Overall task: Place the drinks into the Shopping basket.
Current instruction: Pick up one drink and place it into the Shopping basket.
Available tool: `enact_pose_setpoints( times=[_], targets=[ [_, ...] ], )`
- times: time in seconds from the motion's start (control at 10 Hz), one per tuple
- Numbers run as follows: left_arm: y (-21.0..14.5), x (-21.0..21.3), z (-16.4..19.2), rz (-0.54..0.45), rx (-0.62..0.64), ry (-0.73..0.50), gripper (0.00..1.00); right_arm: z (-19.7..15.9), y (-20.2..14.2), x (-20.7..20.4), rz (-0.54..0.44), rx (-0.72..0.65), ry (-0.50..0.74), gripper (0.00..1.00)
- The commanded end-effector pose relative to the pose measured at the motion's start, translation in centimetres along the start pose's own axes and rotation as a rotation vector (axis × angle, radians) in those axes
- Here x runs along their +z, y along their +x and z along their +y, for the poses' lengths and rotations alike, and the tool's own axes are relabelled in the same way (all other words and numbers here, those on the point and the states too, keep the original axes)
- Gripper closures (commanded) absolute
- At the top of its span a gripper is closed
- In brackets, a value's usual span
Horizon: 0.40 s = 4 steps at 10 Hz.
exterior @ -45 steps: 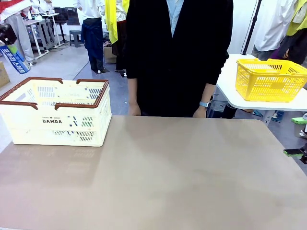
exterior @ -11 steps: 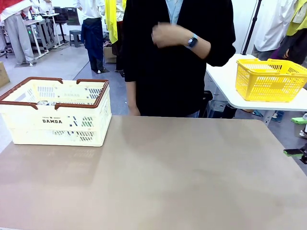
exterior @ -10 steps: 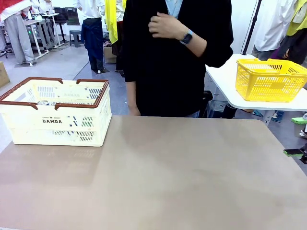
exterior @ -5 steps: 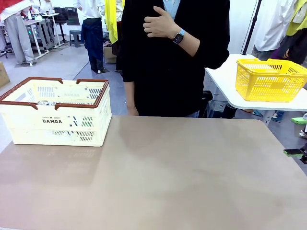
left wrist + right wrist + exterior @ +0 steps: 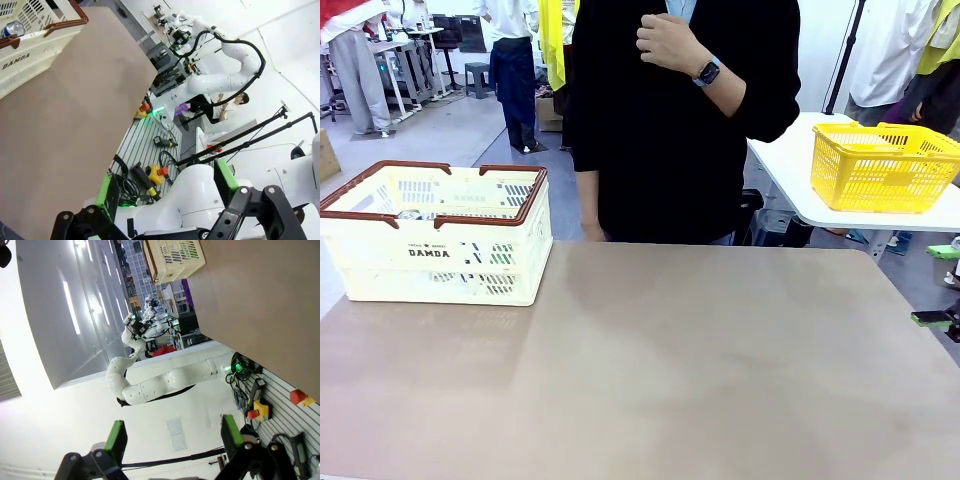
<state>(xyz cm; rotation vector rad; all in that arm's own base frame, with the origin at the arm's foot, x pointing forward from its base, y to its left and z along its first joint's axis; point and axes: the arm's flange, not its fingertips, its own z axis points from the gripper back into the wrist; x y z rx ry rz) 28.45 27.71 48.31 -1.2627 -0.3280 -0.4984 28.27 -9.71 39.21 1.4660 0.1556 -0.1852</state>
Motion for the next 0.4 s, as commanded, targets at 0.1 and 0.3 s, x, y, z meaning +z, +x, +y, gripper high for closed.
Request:
enact_pose_setpoints(
  times=[0.1, 0.3],
  targets=[
    [-0.01, 0.42, -0.35, 0.002, 0.002, -0.005, 0.0, 0.39, -0.06, 0.12, 0.001, 0.005, 0.007, 0.0],
    [-0.01, 0.42, -0.35, 0.002, 0.002, -0.005, 0.0, 0.39, -0.06, 0.12, 0.001, 0.005, 0.007, 0.0]
  ],
)
